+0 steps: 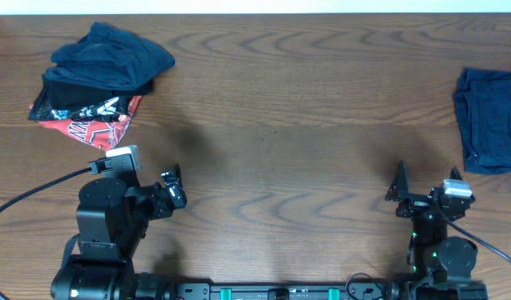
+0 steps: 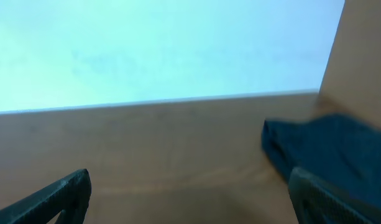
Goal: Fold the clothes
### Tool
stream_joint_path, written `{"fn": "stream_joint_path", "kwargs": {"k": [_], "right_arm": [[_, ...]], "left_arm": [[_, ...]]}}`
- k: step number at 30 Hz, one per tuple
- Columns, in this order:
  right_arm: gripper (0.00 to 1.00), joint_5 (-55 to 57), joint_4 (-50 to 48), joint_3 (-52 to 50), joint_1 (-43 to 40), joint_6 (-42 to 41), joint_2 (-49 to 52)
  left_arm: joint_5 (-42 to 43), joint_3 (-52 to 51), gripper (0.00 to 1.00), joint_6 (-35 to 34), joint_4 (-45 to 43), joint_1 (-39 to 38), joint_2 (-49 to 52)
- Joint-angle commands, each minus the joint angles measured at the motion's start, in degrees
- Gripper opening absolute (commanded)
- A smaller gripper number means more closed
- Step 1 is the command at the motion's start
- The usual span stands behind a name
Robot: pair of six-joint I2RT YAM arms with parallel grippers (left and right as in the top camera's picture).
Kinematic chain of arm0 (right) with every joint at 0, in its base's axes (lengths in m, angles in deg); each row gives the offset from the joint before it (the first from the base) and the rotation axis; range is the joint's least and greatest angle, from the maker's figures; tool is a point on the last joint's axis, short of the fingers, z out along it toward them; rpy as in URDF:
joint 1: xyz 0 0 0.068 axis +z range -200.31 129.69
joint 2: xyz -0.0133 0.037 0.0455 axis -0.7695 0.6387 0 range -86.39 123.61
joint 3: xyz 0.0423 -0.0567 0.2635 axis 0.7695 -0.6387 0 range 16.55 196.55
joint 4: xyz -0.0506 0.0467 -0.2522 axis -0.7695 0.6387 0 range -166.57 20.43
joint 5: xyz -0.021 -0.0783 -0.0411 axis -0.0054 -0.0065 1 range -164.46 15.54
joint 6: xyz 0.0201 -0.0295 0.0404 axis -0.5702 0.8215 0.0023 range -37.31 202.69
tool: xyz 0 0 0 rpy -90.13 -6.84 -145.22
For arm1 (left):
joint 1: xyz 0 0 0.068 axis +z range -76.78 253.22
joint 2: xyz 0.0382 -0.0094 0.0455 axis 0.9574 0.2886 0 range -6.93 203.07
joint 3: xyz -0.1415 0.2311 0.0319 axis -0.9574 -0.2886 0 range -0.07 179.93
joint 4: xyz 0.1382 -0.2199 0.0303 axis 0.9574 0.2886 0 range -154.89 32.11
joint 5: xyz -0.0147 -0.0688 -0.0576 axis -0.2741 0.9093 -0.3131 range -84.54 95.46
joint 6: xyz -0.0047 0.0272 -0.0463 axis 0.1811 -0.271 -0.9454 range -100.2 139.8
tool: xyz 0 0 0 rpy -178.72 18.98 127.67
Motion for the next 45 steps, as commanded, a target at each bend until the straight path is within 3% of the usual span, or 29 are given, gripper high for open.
{"fn": "stream_joint_path", "kwargs": {"k": [1,7,11,45], "right_arm": [[0.99,-0.59,-4.96,-3.30,0.52,2.12,-0.42],[0.99,-0.59,-7.67,-4.61,0.52,4.24,-0.44],[0.99,-2.16,0.76,-4.59,0.52,4.42,-0.42],[0.99,-3.15,0.07,-4.61,0.52,3.76,-0.39]], "left_arm": [[-0.70,-0.15,0.98,-0.11,-0.26,-0.13,-0.11],[-0.68,-0.15,0.98,-0.13,-0.26,-0.13,-0.11],[-0.68,-0.15,0.98,-0.11,-0.26,-0.13,-0.11],[-0.68,-0.15,0.98,-0.11,-0.26,-0.13,-0.11]]}}
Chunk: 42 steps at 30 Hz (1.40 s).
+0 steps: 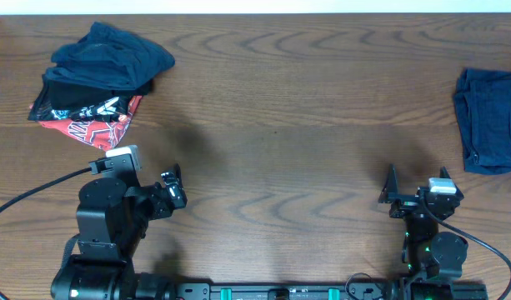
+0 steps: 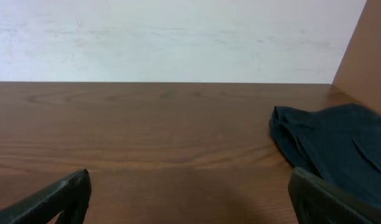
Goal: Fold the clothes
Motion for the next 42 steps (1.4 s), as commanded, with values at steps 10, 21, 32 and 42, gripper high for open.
{"fn": "stream_joint_path", "kwargs": {"k": [10,21,32,42], "right_arm": [[0.99,-0.81,0.28,-0.07,0.52,0.52,-0.37],[0.99,-0.81,0.28,-0.07,0.52,0.55,-0.37],[0.99,-0.81,0.28,-0.07,0.52,0.52,-0.37],[0.99,-0.81,0.28,-0.07,0.52,0.52,-0.37]], "left_arm": [[-1.42,-0.24,0.98,0.59,1.75,0.46,-0.96],[-1.70,-15.67,0.98,4.83,-7.65,7.96,-13.92],[-1.07,-40.02,0.98,9.07,-39.43,8.74,-28.28],[-0.24,-46.10,0.98,18.71,-45.35,9.42,-33.66]]}}
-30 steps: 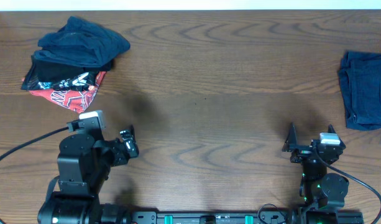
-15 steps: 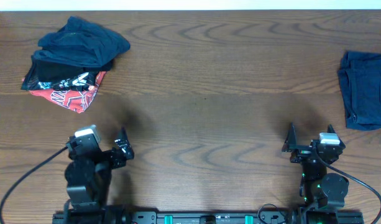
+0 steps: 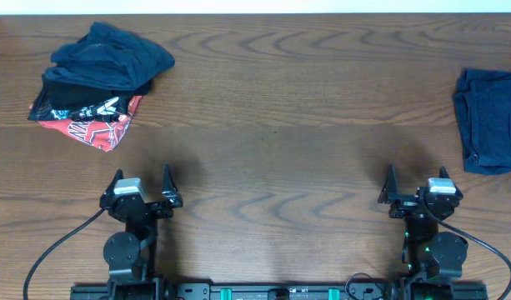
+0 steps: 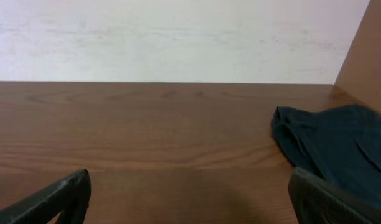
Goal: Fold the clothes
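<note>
A crumpled pile of clothes (image 3: 101, 79) lies at the far left of the table, a dark blue garment on top of black and red printed ones. A folded dark blue garment (image 3: 488, 121) lies at the right edge and also shows in the right wrist view (image 4: 339, 149). My left gripper (image 3: 141, 179) rests low at the front left, open and holding nothing. At the front right my right gripper (image 3: 416, 183) is also open, its fingers (image 4: 59, 196) wide apart over bare wood.
The wooden table (image 3: 272, 125) stretches between the pile and the folded garment. A white wall (image 4: 178, 37) runs behind its far edge, and a brown panel (image 4: 364, 56) stands at the right.
My left arm stood raised, with its gripper near the front left. It is now folded down low, its open gripper pointing toward the far edge. The right arm and the clothes have not moved.
At first my right gripper sat a little further right, its wrist view blurred, with the left arm raised. Then the right gripper was low and level at the front right, open. Now the left arm is down as well. Both piles lie where they were.
</note>
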### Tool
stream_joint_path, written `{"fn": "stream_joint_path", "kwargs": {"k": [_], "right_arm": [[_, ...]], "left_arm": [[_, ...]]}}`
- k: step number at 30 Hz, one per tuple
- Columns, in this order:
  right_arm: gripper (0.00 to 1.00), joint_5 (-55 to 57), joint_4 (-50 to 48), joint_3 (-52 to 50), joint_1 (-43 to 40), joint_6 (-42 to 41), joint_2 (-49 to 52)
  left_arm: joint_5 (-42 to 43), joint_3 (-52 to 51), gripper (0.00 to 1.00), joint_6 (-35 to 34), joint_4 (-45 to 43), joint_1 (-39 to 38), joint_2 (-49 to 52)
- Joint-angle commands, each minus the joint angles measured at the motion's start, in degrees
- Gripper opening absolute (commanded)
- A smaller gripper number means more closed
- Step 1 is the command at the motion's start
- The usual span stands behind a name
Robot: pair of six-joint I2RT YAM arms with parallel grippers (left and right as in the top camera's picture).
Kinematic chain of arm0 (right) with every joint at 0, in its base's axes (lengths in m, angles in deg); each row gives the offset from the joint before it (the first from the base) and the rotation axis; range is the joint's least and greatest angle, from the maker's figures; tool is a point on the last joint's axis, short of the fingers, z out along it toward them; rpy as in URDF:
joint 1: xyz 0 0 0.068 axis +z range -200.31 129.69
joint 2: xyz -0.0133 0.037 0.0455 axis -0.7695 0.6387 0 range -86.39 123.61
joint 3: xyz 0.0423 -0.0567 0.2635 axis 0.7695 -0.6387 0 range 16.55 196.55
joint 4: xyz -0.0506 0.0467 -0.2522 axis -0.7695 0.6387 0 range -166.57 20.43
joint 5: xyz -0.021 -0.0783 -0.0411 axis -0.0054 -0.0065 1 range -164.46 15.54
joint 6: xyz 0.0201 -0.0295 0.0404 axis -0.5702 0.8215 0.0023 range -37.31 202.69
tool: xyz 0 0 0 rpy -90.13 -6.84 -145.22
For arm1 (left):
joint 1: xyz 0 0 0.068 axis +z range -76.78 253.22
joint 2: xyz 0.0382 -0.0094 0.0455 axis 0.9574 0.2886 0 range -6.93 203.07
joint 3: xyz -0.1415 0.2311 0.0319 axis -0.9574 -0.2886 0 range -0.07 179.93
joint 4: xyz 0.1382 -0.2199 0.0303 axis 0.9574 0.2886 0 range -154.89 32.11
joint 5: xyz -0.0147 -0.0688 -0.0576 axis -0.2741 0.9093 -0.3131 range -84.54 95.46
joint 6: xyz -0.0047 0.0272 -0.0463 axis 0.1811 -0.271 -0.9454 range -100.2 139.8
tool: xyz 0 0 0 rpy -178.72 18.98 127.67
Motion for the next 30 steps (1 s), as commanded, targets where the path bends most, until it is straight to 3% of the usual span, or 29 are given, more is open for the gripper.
{"fn": "stream_joint_path", "kwargs": {"k": [1,4,30], "right_arm": [[0.99,-0.42,0.26,-0.07,0.52,0.55,-0.37],[0.99,-0.42,0.26,-0.07,0.52,0.52,-0.37],[0.99,-0.42,0.26,-0.07,0.52,0.52,-0.35]], "left_arm": [[0.61,-0.15,0.98,6.64,0.81,0.28,-0.81],[0.48,-0.15,0.98,6.43,5.11,0.26,-0.81],[0.59,-0.13,0.98,6.49,4.92,0.28,-0.66]]}}
